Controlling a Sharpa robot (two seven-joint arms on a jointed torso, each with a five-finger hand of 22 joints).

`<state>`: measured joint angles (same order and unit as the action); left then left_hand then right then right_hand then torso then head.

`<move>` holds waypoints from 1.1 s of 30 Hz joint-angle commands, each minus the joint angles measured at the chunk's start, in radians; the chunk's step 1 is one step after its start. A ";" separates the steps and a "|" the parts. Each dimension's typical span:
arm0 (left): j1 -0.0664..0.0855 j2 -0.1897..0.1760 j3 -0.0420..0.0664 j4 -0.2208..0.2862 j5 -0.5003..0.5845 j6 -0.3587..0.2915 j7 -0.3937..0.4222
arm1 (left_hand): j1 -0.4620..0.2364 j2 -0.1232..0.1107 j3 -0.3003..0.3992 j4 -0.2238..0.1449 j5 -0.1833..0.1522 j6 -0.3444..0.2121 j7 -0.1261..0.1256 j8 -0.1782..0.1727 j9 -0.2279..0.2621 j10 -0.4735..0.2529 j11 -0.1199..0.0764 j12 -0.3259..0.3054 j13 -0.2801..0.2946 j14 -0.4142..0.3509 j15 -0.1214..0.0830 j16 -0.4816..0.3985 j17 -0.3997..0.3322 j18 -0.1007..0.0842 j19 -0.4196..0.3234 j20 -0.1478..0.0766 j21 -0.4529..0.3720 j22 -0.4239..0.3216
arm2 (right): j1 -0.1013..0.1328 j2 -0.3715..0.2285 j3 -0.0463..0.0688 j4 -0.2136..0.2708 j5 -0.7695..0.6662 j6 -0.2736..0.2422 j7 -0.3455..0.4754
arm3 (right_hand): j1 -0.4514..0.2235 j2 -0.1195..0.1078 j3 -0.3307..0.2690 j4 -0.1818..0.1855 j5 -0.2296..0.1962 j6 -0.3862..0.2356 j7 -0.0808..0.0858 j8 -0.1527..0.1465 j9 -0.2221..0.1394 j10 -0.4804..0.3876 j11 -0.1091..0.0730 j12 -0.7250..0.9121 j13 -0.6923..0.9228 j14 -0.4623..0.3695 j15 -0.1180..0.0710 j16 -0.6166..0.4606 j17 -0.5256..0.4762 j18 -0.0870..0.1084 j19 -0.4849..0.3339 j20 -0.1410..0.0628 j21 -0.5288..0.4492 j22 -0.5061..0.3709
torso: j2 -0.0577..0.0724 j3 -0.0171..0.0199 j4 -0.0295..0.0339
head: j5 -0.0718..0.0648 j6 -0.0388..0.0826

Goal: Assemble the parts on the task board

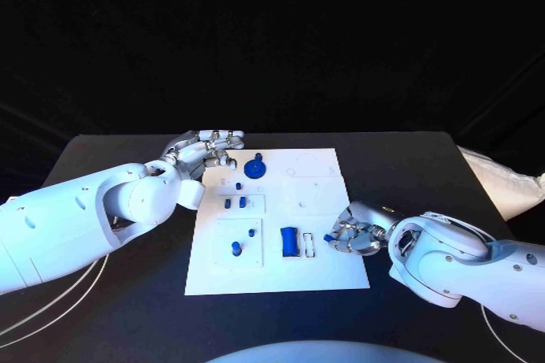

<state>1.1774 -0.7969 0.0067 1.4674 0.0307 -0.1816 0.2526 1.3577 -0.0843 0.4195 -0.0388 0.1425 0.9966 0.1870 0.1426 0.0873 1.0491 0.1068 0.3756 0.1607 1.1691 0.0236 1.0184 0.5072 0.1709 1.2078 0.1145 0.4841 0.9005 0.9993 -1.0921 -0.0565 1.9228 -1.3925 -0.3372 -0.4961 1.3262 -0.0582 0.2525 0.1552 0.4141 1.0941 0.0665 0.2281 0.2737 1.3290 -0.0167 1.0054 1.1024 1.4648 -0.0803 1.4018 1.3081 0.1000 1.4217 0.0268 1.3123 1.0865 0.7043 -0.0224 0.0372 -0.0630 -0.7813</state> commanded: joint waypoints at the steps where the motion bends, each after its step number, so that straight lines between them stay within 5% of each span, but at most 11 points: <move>1: 0.000 0.001 0.000 0.003 -0.004 0.014 0.012 | 0.002 0.007 0.001 -0.006 0.004 -0.007 0.000 0.005 -0.001 -0.010 0.000 0.001 0.001 -0.007 -0.003 0.006 -0.002 0.010 0.001 0.003 -0.005 -0.002 | -0.001 0.011 0.000 0.001 0.136 -0.043 0.056 | -0.010 -0.003 0.008 0.000 0.006 0.009 -0.004 0.007 0.013 0.009 0.000 0.007 0.003 0.063 -0.006 0.005 0.013 -0.010 -0.001 -0.006 0.003 0.002 | 0.000 -0.0001 -0.0014 | 0.000 -0.003; 18: 0.000 0.003 0.000 0.007 -0.012 0.026 0.018 | 0.004 0.008 0.002 -0.007 0.005 -0.009 -0.001 0.007 -0.002 -0.012 -0.001 0.003 0.002 -0.007 -0.003 0.006 -0.003 0.011 0.001 0.003 -0.005 -0.002 | -0.001 0.070 0.000 -0.023 0.181 -0.025 0.024 | -0.085 -0.020 0.010 0.025 0.039 0.019 -0.006 0.015 0.024 0.027 -0.001 0.031 0.025 0.065 -0.005 0.011 0.022 -0.012 0.003 -0.005 0.011 0.014 | -0.001 -0.0009 0.0002 | 0.005 -0.002; 33: 0.000 0.002 0.000 0.008 -0.015 0.039 0.019 | 0.002 0.006 0.000 -0.008 0.005 -0.010 0.000 0.008 -0.002 -0.014 0.000 0.005 0.002 -0.008 -0.002 0.007 -0.004 0.010 0.000 0.003 -0.005 -0.002 | 0.000 0.099 0.000 -0.034 0.156 -0.005 -0.009 | -0.136 -0.008 -0.007 0.054 0.047 0.029 -0.010 0.022 0.032 0.042 -0.004 0.058 0.050 0.067 -0.008 0.019 0.034 -0.013 0.006 -0.007 0.015 0.022 | -0.001 -0.0001 -0.0009 | 0.010 -0.006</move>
<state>1.1774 -0.7963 0.0067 1.4726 0.0225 -0.1685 0.2570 1.3577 -0.0843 0.4221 -0.0414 0.1425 0.9966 0.1870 0.1466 0.0864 1.0419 0.1068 0.3756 0.1614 1.1671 0.0216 1.0184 0.5049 0.1709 1.2078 0.1145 0.4841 0.8998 0.9999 -0.9967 -0.0558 1.8884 -1.2234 -0.3558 -0.4903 1.1998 -0.0687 0.2467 0.2045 0.4596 1.1174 0.0582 0.2441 0.3072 1.3629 -0.0219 1.0598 1.1512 1.4648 -0.0803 1.4145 1.3077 0.0999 1.4252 0.0233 1.3220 1.1078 0.7045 -0.0229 0.0362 -0.0530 -0.7866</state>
